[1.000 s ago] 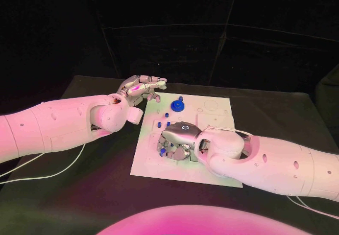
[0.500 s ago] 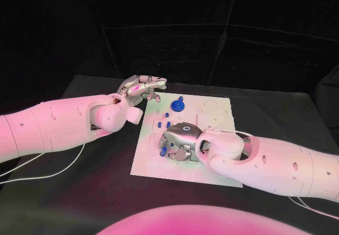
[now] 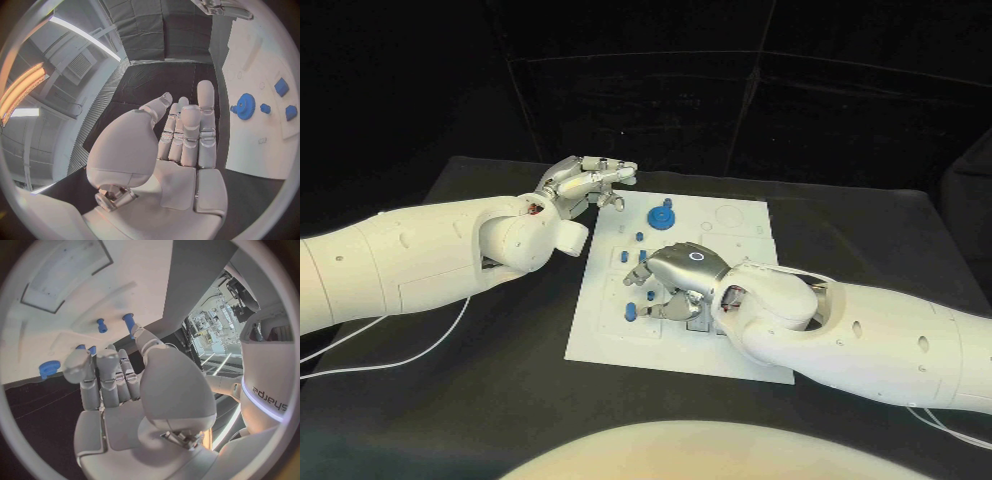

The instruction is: Assemble the parts on the task board

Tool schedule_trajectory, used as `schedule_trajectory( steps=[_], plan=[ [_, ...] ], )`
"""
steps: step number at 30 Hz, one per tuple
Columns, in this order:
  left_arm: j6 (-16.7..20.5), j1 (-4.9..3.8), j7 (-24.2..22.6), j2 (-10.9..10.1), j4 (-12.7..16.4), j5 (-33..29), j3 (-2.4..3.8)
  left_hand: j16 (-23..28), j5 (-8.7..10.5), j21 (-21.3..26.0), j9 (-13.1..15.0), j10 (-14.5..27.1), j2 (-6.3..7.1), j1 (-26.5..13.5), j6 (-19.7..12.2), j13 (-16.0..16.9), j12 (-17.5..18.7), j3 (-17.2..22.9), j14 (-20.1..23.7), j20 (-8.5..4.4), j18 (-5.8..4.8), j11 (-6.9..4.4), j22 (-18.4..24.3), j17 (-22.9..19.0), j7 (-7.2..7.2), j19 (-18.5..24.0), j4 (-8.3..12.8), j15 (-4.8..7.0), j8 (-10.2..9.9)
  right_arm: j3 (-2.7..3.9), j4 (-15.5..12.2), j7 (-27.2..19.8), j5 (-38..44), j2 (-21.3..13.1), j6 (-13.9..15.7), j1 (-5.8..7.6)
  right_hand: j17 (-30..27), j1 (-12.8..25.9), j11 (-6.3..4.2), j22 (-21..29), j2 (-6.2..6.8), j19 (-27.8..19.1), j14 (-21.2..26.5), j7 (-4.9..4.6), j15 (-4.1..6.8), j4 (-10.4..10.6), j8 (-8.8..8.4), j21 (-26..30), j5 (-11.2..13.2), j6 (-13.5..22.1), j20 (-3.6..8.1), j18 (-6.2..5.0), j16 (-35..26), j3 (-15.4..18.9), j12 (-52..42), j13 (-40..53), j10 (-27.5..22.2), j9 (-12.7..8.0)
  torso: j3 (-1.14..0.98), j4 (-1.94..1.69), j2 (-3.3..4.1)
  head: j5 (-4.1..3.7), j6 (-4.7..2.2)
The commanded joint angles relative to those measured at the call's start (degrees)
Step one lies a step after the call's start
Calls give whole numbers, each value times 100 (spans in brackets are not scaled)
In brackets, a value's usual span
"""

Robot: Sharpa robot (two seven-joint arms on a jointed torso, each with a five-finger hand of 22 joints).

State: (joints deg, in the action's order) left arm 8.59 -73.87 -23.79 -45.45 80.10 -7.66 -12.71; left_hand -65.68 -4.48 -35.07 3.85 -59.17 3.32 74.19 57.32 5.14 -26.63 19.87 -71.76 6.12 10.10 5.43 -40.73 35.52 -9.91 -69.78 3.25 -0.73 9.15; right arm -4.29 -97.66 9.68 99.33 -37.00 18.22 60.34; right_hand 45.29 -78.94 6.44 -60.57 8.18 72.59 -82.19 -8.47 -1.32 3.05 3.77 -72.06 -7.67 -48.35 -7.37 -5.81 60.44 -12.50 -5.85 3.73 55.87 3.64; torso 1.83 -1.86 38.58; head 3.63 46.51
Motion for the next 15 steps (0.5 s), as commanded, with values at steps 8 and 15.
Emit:
schedule_trajectory(
  steps=[8,15],
  plan=[
    [-101,-7,0,-9,11,17,3,22,-14,25,2,45,-3,32,-27,-6,-19,-10,50,38,32,8,9,-5,-5,19,18,-7,21,16,-641,14,-1606,-1135,945,216,538,9,-114,-453,-163,315,-191,-134,93,142,227,-278,-200,-763,79,29,395,71,-593,109,1038,93,9,22,-4,-173,-82],
    [-97,-5,-22,-9,46,47,1,18,-14,25,2,46,-3,33,-28,-6,-21,-11,48,39,32,8,10,2,-5,19,19,-7,22,11,-915,464,-2604,-1937,783,289,1488,523,-513,-1295,-12,805,-383,211,409,578,480,-852,-278,-1108,388,205,1151,711,-2292,1430,2408,120,13,40,-14,-361,-100]
  ],
)
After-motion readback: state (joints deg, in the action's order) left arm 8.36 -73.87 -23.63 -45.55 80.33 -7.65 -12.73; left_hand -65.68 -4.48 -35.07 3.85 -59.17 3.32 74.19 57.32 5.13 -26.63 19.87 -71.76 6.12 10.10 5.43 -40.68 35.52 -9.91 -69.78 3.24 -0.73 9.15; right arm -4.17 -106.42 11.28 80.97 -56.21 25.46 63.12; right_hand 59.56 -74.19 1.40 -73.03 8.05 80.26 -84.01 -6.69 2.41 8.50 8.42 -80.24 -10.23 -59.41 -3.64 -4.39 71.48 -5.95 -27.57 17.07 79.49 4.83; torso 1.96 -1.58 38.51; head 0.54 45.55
